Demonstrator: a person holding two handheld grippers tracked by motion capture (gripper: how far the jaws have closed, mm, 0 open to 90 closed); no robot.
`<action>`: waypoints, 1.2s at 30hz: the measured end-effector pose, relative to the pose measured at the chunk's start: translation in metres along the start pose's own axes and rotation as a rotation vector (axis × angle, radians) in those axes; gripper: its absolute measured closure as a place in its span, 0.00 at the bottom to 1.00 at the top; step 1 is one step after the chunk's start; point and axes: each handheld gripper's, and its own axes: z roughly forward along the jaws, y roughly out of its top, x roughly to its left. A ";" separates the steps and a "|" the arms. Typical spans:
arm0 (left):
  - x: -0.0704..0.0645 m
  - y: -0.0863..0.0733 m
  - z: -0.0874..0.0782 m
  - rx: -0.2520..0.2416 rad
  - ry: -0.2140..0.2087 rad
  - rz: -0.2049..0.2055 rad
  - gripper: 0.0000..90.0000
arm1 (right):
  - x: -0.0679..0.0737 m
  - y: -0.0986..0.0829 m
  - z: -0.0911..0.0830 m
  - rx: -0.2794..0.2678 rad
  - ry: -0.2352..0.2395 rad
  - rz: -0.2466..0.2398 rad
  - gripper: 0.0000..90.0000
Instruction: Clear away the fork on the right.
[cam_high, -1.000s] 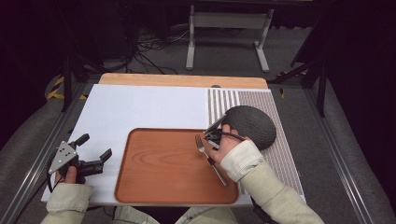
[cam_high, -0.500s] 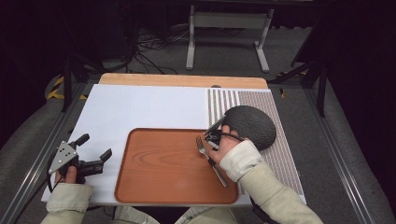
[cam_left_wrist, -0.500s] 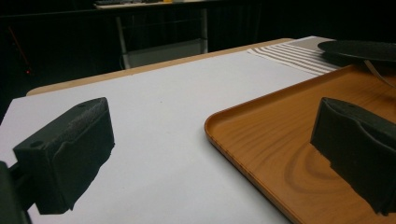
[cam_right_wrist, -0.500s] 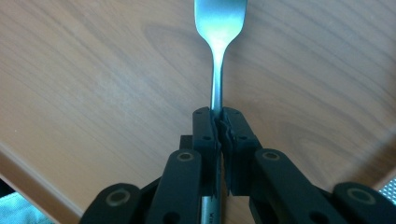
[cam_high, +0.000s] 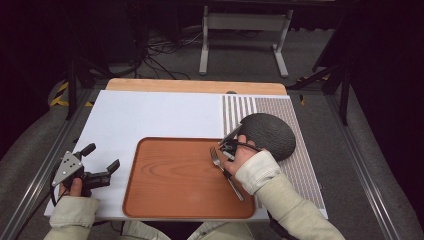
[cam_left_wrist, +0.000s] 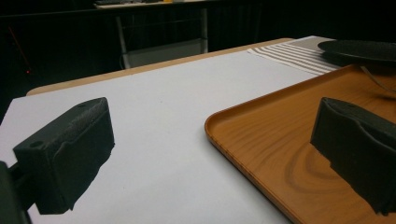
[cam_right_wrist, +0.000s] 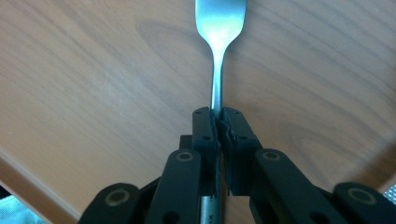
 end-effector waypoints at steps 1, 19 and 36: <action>0.000 0.000 0.000 0.000 0.000 0.000 0.00 | 0.000 0.000 0.000 0.000 0.000 0.000 0.90; 0.000 0.000 0.000 0.000 -0.001 -0.001 0.00 | 0.003 0.001 -0.022 -0.310 0.024 -0.193 0.24; 0.000 0.000 0.000 0.000 -0.004 0.000 0.00 | -0.008 0.005 -0.012 -0.572 0.078 -0.579 0.61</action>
